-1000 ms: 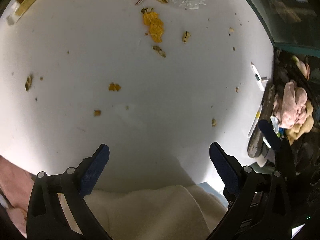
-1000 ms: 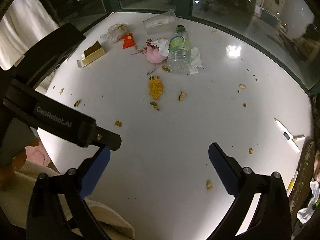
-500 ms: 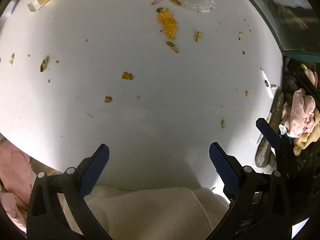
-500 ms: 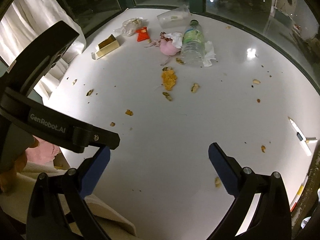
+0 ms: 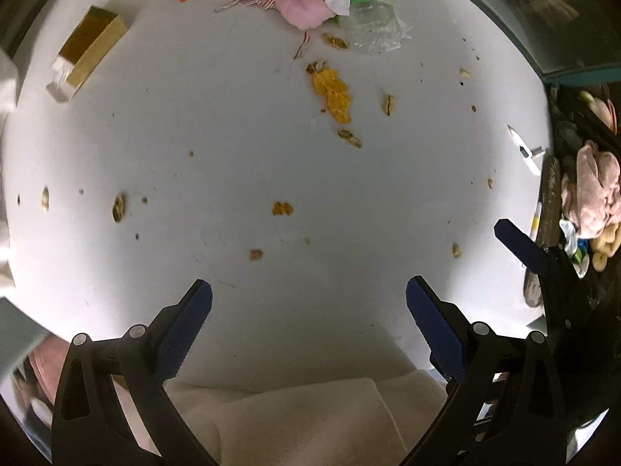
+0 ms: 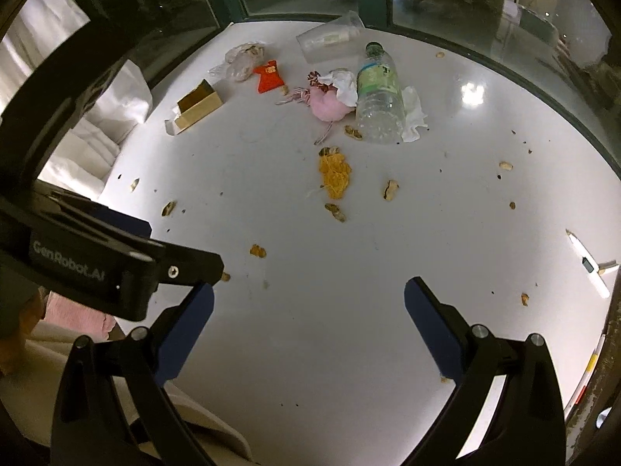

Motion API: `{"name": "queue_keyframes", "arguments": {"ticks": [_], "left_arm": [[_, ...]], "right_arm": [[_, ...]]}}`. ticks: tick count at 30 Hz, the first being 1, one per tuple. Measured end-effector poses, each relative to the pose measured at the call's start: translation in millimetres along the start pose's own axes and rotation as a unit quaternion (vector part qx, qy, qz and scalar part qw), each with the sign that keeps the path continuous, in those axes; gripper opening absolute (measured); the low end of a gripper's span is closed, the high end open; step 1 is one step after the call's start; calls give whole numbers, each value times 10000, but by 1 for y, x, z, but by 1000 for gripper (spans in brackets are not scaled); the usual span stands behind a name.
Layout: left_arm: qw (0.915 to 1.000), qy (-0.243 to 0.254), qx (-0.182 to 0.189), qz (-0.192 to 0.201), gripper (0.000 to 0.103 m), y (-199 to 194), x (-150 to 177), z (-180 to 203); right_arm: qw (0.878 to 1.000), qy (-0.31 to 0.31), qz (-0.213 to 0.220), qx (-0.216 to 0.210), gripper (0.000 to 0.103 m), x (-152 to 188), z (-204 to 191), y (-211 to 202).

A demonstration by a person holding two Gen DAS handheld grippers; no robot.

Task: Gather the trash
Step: 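Move both grippers toward the clear water bottle on the table, then close the right gripper around the clear green-capped water bottle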

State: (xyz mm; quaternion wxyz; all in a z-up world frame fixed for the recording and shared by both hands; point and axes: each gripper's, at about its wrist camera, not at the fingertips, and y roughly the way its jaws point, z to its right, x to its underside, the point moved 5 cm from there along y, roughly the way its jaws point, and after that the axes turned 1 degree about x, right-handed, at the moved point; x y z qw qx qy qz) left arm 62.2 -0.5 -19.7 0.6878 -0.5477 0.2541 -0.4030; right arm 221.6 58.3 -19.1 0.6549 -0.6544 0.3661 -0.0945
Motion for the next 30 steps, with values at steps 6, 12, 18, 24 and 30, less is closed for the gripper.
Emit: {"name": "queue_keyframes", "arguments": {"ticks": [6,12,18,24,30], "left_arm": [[9998,157,129,61,97,-8,-12,-11],[9993,303,193,57,97,-10,-25,-17],[9988,444,141,114,97,-14,-37,-27],[9989,443,41,128,97,-12,-49,-46],[9993,347,-39,148,97,-8,-67,-62]], "right_arm": [[9998,52,-98,176,96,-11,-11,8],[9991,148,-171,346,96,-24,-15,15],[9983,285,-133,497,96,-40,-14,20],[9976,254,-198,616,96,-54,-21,34],[9963,278,-311,757,96,-69,-16,50]]}}
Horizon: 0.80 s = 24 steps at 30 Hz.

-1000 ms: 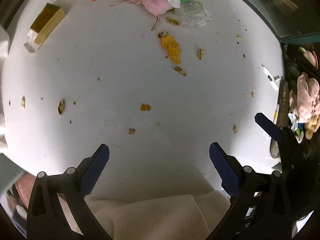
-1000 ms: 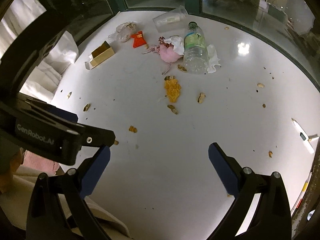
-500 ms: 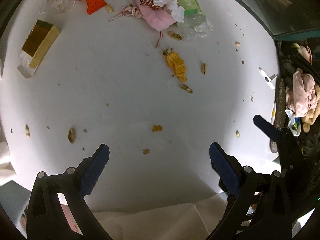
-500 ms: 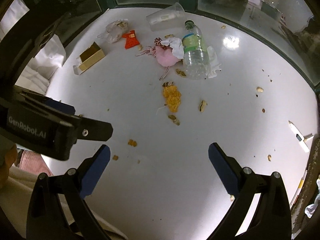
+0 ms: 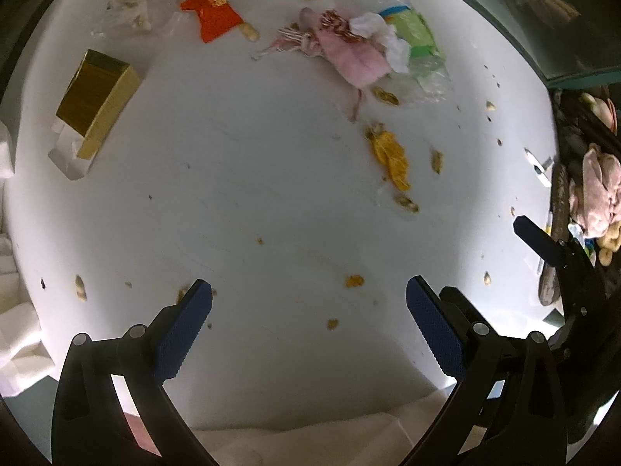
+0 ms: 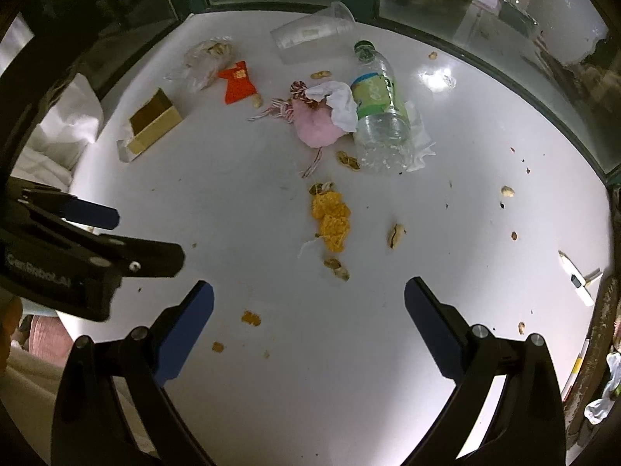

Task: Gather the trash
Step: 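Close the right gripper around the clear green-capped water bottle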

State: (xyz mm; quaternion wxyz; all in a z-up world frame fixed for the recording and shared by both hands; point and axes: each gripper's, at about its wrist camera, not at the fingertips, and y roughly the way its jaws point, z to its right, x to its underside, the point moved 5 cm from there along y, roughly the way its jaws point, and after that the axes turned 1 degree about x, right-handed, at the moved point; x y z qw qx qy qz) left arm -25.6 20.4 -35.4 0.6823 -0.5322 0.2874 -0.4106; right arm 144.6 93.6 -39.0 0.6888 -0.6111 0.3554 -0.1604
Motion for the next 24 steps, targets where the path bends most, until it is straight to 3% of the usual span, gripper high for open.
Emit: {"name": "queue_keyframes", "arguments": {"ticks": [10,18,24], "left_arm": [[10000,0,-27,2,97,12,-45,-6],[9999,59,-110,62,97,22,-81,-2],[9997,93,-192,116,97,27,-109,-3]], "right_arm": [[9992,12,123,381,96,-33,12,21],[9997,15,-91,220,96,-54,20,51],[9997,190,0,134,96,-80,32,63]]}}
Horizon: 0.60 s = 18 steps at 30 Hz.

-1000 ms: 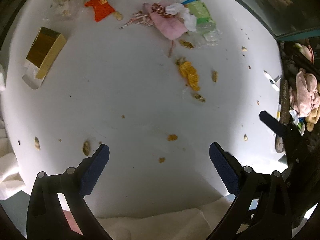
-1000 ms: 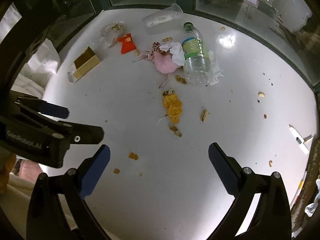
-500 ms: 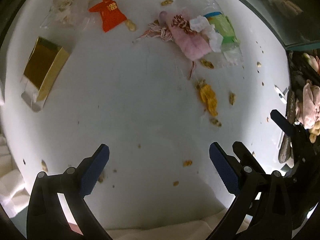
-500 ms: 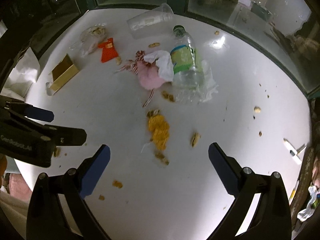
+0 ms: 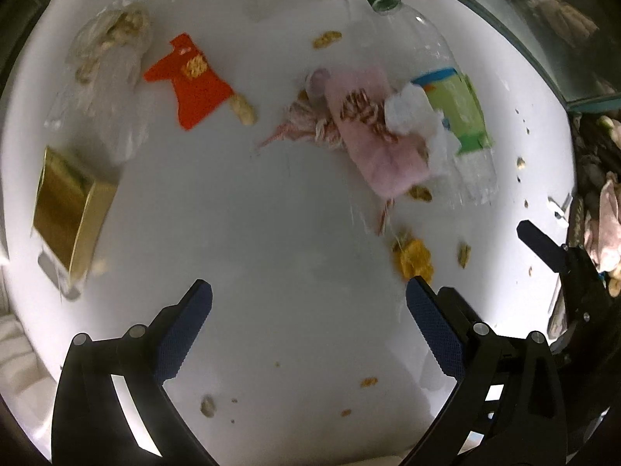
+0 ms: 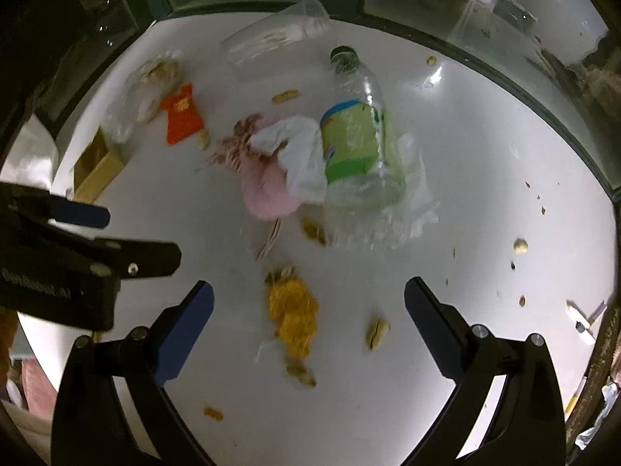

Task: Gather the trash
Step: 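Close the right gripper around the clear green-capped water bottle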

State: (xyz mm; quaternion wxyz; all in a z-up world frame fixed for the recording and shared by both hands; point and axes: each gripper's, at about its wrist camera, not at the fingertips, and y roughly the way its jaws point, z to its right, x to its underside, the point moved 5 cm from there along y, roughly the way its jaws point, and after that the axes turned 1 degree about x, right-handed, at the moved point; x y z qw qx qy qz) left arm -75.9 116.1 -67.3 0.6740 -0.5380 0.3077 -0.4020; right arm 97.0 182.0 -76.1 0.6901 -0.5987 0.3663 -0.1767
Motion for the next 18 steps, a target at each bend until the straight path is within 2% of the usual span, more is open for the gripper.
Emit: {"name": "queue_keyframes", "arguments": {"ticks": [6,18], "left_arm": [[10000,-5,-9,87,97,1,-27,1],[9998,-29,74,174,97,4,-61,3]], "right_arm": [[9999,115,117,-11,96,-27,12,9],[9991,185,372,-78,96,-59,26,17]]}}
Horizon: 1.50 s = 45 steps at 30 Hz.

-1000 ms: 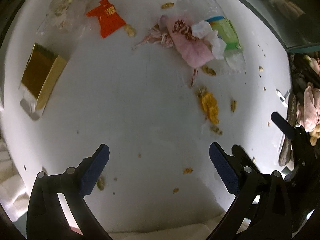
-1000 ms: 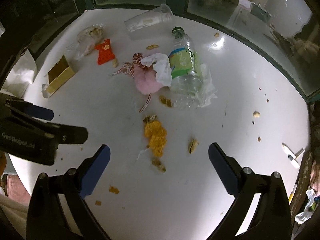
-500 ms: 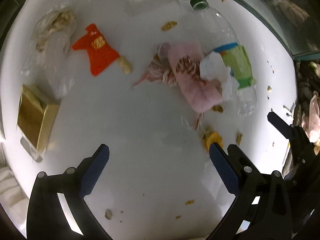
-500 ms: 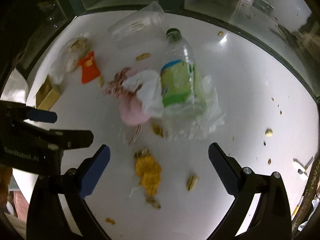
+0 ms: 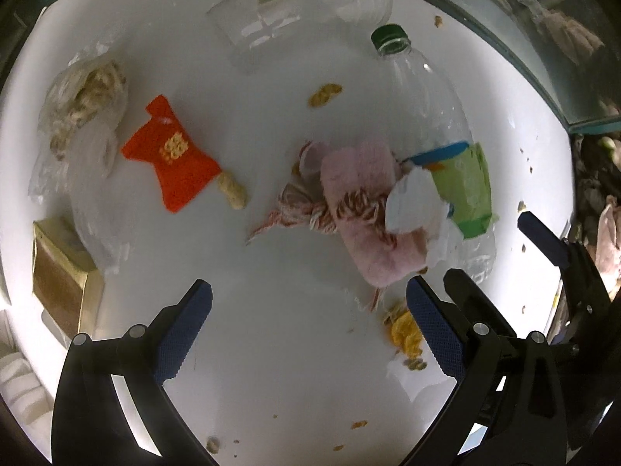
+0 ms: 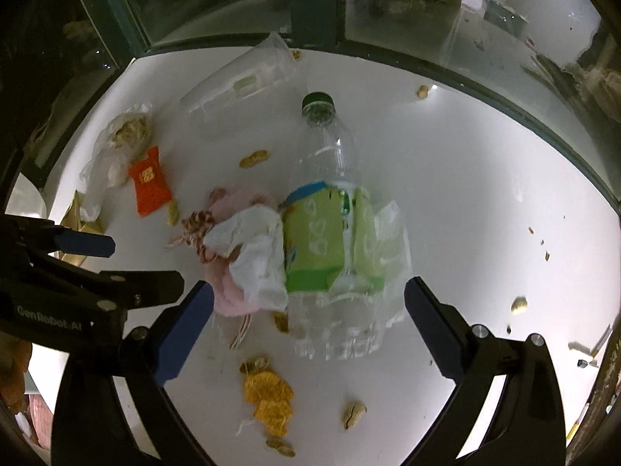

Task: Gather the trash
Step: 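Close the right gripper around the clear green-capped water bottle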

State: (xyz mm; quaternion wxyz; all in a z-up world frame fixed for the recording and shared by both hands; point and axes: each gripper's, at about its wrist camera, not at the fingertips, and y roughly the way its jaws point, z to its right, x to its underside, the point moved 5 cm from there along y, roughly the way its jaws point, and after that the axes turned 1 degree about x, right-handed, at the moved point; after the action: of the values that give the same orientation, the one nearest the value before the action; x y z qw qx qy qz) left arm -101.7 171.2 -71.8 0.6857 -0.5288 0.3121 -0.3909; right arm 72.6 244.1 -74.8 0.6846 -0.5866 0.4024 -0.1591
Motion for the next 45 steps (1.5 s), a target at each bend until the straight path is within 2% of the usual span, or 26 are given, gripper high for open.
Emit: {"name": "queue_keyframes", "arguments": {"ticks": [10,20,24,30,41,42,44,45], "left_arm": [[9998,-14,-95,187,97,-2,-49,-3],[9995,-163,-109,245,97,13,-89,-10],[9995,-147,-141,224,97,16,-88,-22],[9995,-130,-109,253,97,33,-98,-20],[9983,-8,-466,361,97,49,-100,-32],[9982,28,-454,382,97,49,-98,-30],[9979,124,-483,425,97,50,-99,-28],[9976,166,-523,435,97,52,-97,-25]], "right_arm": [[9999,4,169,-15,96,-42,8,20],[9999,30,106,7,96,-75,18,49],[10000,7,30,-35,96,-77,19,60],[10000,21,-43,-81,96,-79,22,73],[9998,124,-145,-112,95,-70,31,81],[9996,166,-169,-162,91,-70,31,82],[9989,185,-292,-311,62,-69,29,87],[9987,186,-326,-346,61,-69,29,88]]}}
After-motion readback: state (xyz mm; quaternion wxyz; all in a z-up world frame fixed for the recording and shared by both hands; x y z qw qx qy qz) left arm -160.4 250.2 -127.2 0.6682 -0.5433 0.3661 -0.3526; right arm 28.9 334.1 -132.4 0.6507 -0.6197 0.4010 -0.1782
